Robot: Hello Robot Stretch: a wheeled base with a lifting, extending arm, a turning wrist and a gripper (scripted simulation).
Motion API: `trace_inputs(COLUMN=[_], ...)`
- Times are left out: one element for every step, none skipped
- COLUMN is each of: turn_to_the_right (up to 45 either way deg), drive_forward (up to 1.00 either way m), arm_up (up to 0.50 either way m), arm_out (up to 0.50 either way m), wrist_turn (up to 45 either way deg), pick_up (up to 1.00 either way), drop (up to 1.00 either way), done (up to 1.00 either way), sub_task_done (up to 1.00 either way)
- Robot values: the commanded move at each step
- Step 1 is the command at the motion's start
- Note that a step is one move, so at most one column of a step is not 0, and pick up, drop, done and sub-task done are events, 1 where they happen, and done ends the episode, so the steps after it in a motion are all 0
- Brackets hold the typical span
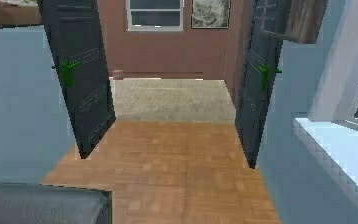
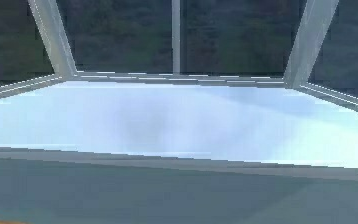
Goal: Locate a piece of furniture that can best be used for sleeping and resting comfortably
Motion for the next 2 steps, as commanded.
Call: trace_inputs(turn_to_the_right=[0.0, -3.0], drive_forward=[0.8, 0.0], arm_up=[0.0, 0.0], arm_out=[0.0, 0.0], wrist_turn=[0.0, 0.0], pick_up=[0.0, 0.0], drop=[0.0, 0.0], done=[0.0, 0.0], sub_task_done=[0.0, 0.0])
